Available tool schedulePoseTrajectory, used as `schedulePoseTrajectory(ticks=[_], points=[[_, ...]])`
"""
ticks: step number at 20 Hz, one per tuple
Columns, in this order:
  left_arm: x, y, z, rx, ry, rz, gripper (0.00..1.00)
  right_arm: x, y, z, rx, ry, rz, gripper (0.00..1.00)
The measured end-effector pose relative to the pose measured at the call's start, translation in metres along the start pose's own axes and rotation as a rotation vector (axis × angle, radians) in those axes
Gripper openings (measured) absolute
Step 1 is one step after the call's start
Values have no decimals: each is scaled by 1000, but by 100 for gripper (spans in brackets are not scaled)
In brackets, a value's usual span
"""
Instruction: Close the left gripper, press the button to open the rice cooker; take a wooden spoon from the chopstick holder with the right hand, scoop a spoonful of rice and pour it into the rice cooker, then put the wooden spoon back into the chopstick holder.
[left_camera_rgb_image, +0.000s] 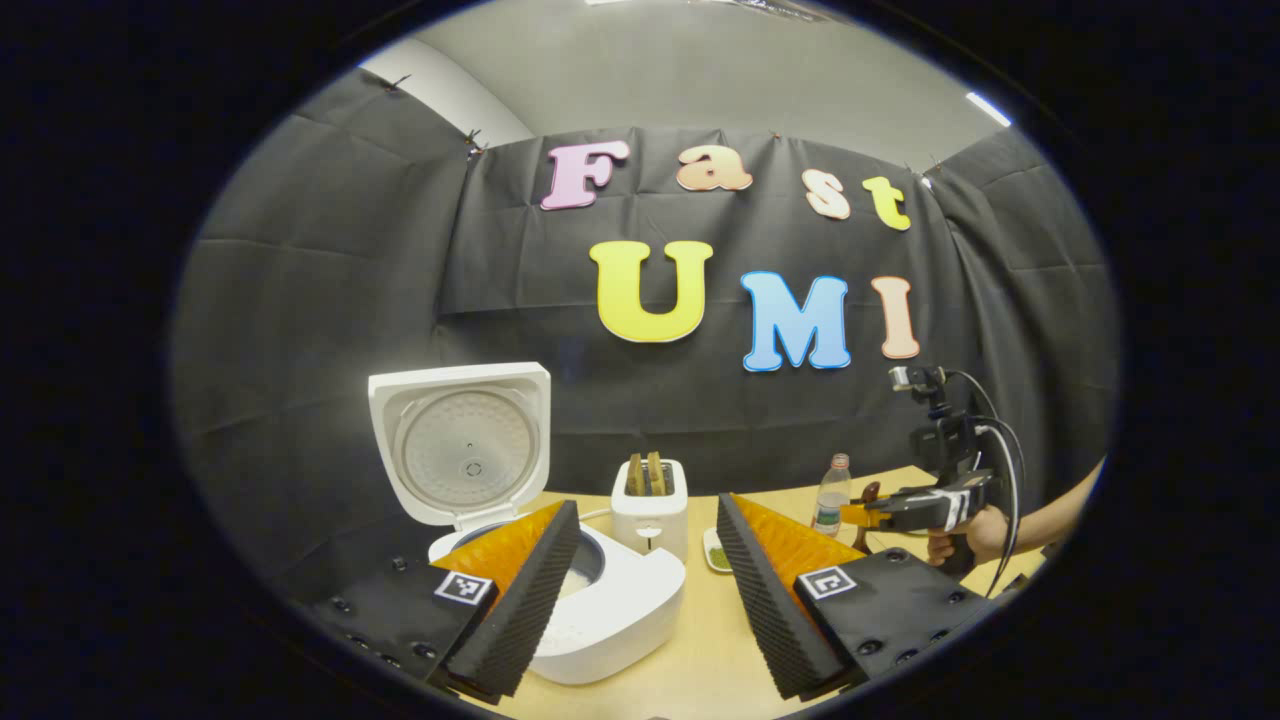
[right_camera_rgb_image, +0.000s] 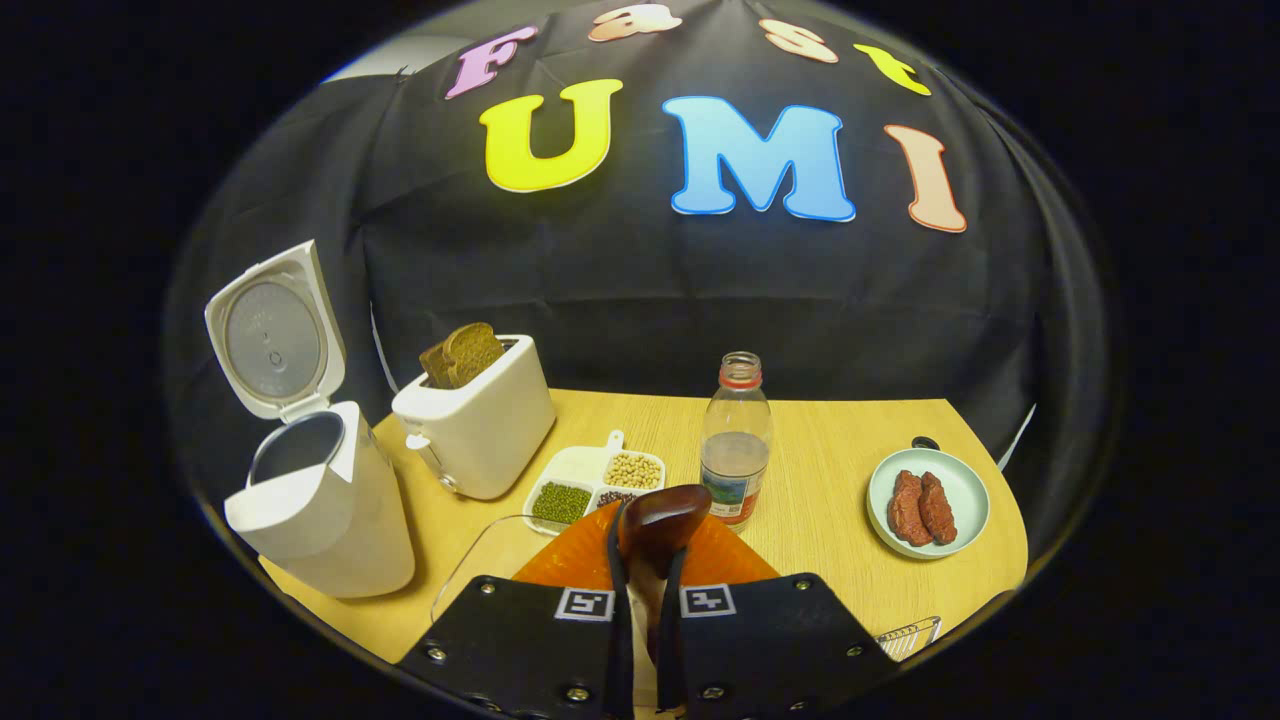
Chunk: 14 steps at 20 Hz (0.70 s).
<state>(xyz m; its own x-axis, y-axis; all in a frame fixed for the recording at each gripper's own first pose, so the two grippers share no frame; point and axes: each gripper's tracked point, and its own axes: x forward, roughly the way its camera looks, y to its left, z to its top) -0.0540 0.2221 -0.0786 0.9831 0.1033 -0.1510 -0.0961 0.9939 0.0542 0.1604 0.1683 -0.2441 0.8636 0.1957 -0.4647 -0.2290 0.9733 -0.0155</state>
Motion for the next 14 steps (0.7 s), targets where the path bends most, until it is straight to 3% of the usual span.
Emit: schedulePoseTrajectory(ticks=[1, 3, 5, 10, 14], points=[[-1, 4, -2, -2, 5, 3, 92, 3, 1, -5, -10, 2, -5, 10], [-1, 10, -8, -5, 16, 10, 95, 6, 9, -7, 10, -2, -6, 10], [-3, 16, -11, -9, 22, 17, 95, 4, 24, -14, 88, 20, 30, 10], [-8, 25, -20, -20, 41, 23, 92, 5, 37, -18, 401, 40, 103, 10], [-10, 29, -17, -28, 40, 15, 95, 5, 13, -20, 731, 33, 141, 10]])
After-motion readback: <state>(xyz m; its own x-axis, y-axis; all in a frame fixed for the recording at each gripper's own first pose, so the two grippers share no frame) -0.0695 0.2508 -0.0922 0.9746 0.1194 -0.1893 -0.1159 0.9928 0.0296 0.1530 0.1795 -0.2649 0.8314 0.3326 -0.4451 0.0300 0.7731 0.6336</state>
